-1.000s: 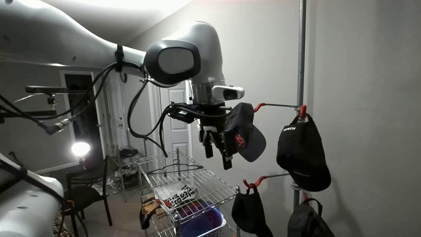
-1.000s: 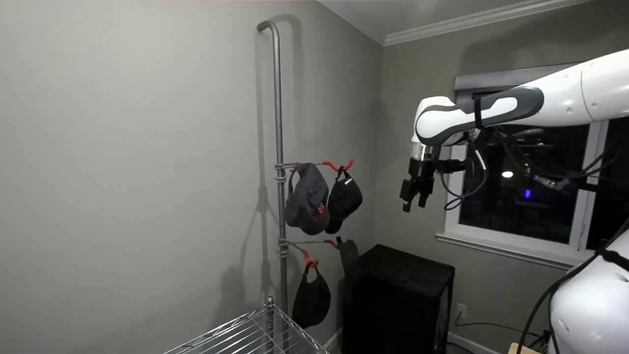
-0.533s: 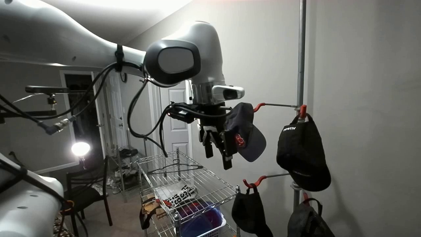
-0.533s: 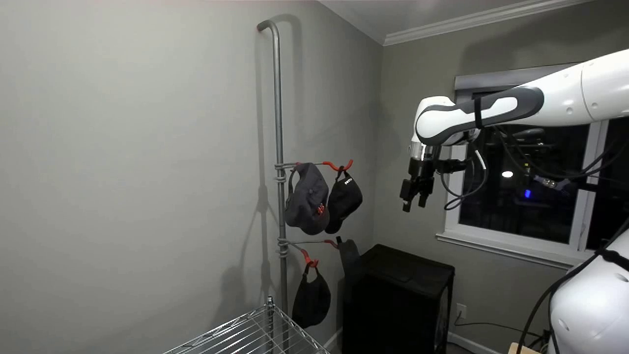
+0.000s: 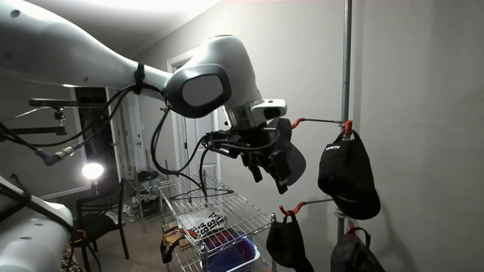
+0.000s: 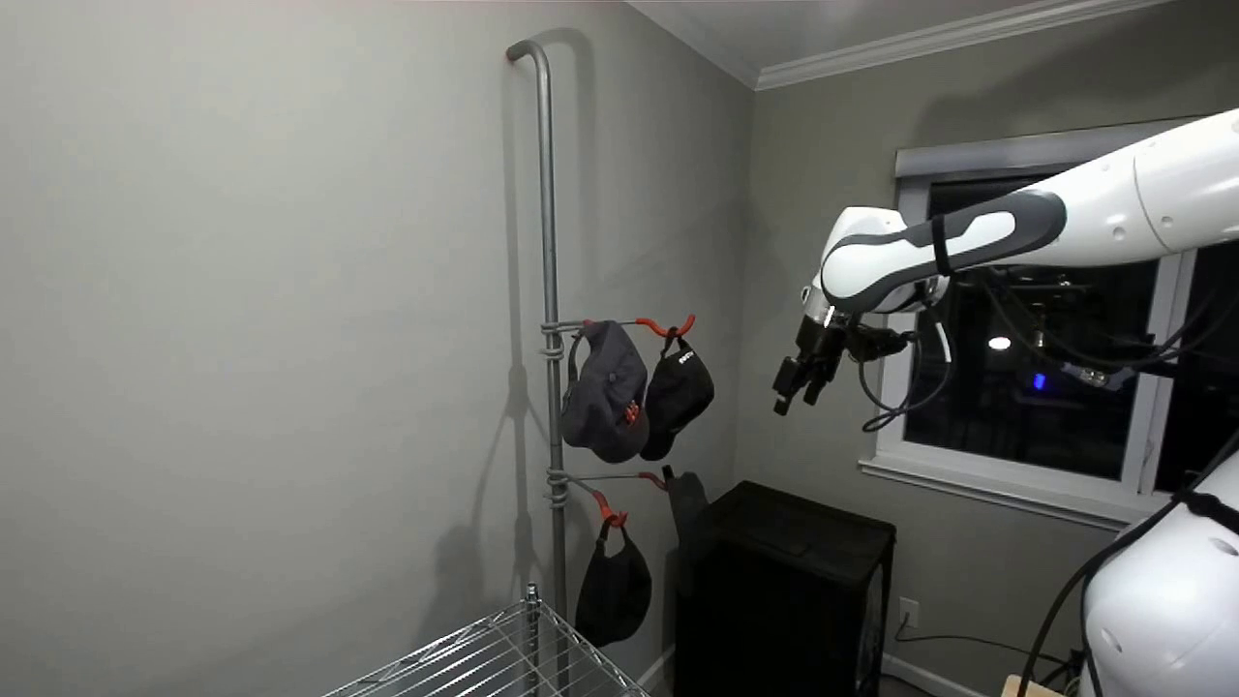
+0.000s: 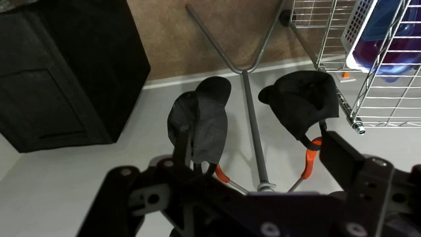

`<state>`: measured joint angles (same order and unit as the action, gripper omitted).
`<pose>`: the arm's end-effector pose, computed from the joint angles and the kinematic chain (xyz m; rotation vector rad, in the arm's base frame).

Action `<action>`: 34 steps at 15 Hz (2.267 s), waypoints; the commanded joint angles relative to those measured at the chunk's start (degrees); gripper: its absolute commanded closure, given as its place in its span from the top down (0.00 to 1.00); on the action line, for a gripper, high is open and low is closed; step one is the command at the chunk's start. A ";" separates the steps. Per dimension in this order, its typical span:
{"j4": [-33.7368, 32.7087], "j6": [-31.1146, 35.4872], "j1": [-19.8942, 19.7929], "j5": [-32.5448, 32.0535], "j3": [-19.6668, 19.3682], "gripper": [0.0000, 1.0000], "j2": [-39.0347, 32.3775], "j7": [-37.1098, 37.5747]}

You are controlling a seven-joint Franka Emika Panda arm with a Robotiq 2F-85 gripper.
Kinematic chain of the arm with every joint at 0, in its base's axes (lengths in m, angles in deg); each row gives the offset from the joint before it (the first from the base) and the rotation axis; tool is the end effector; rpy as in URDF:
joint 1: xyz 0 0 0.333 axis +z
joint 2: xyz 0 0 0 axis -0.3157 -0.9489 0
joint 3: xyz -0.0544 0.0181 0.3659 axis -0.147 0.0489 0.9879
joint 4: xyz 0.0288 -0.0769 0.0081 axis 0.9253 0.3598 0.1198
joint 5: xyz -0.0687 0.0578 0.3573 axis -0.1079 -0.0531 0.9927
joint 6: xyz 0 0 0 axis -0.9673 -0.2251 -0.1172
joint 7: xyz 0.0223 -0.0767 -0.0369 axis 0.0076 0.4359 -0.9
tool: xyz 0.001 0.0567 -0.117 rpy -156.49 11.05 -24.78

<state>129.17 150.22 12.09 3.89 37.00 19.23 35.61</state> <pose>0.3647 -0.1538 0.5709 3.0524 -0.1288 0.5077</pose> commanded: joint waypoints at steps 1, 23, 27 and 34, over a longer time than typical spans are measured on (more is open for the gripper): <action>5.14 8.84 2.35 3.41 -0.31 1.00 2.22 -5.27; -12.25 33.72 15.06 17.60 -13.40 1.00 -19.75 -15.01; -16.26 32.67 17.72 24.19 -15.84 1.00 -23.36 -20.10; -22.52 29.84 18.88 34.78 -15.80 0.68 -30.91 -28.78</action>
<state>109.86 181.92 30.94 34.12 21.37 -8.44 12.14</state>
